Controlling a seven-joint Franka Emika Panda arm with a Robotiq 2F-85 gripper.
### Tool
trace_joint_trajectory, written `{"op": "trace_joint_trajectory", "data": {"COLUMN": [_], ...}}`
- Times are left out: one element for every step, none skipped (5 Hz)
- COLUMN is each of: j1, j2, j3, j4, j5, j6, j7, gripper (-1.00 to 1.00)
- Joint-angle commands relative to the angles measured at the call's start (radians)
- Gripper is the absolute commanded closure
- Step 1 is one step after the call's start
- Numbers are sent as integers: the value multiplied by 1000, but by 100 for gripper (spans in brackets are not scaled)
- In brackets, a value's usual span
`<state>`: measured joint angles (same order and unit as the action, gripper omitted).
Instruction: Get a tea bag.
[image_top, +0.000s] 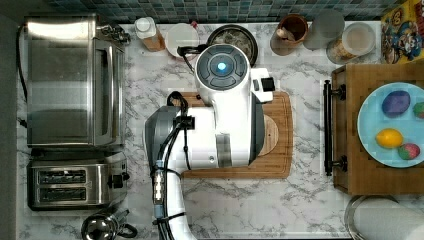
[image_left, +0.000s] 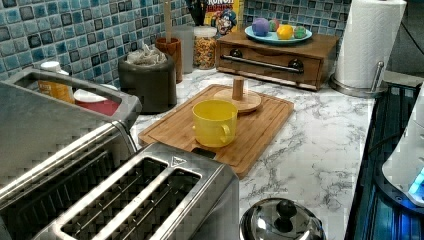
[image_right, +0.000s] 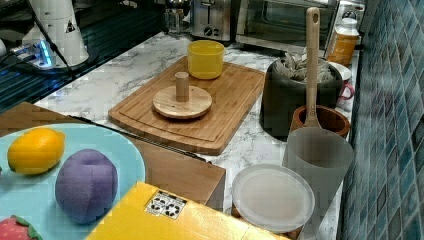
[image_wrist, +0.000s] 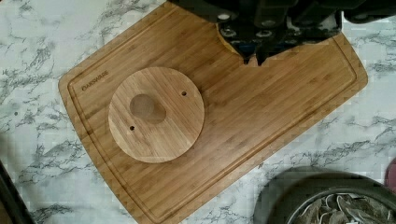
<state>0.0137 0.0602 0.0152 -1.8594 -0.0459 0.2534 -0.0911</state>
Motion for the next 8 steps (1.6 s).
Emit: {"op": "trace_joint_trajectory", "data": {"j1": [0,-18,-14,-8,-8,-5,10,6], "j2": [-17,-9,23,52,87,107,134,181], "j3": [-7,-10,-15,-17,-13,-21,-34,-27], "j4": [-33,-4,33,70,118,146,178,232], "j5": [1,22,2,-19,-46,-44,-40,-67], "j6": [101,196,257,308,337,367,398,409], "j7": [11,14,-7,-23,-19,-26,-29,-6], "gripper": [100,100,100,100,100,-100,-100,-100]}}
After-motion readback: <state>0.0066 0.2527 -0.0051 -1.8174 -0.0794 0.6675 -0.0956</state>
